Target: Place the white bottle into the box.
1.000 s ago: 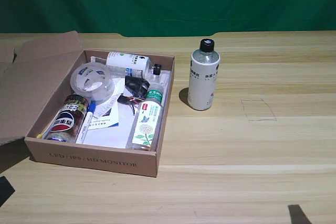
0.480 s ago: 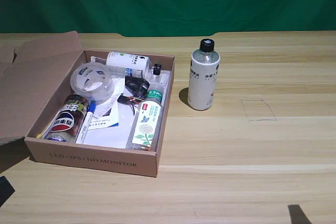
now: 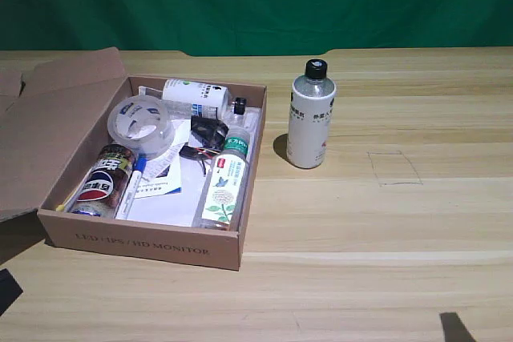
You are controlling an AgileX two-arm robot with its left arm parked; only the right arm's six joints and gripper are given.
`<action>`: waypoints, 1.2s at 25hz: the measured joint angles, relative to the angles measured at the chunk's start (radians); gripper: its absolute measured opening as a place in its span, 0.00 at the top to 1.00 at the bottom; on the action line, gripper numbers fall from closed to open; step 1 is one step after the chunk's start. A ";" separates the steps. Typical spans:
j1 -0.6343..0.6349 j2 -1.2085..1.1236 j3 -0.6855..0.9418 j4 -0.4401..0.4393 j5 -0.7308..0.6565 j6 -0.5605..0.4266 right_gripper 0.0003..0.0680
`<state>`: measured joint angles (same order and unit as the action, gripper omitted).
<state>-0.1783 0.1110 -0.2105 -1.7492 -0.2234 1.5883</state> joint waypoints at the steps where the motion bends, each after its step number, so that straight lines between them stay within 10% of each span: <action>1: 0.000 0.000 0.000 0.000 0.000 0.000 1.00; 30: 0.000 0.000 0.000 0.000 0.000 0.000 1.00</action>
<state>-0.1783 0.1110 -0.2105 -1.7492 -0.2234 1.5883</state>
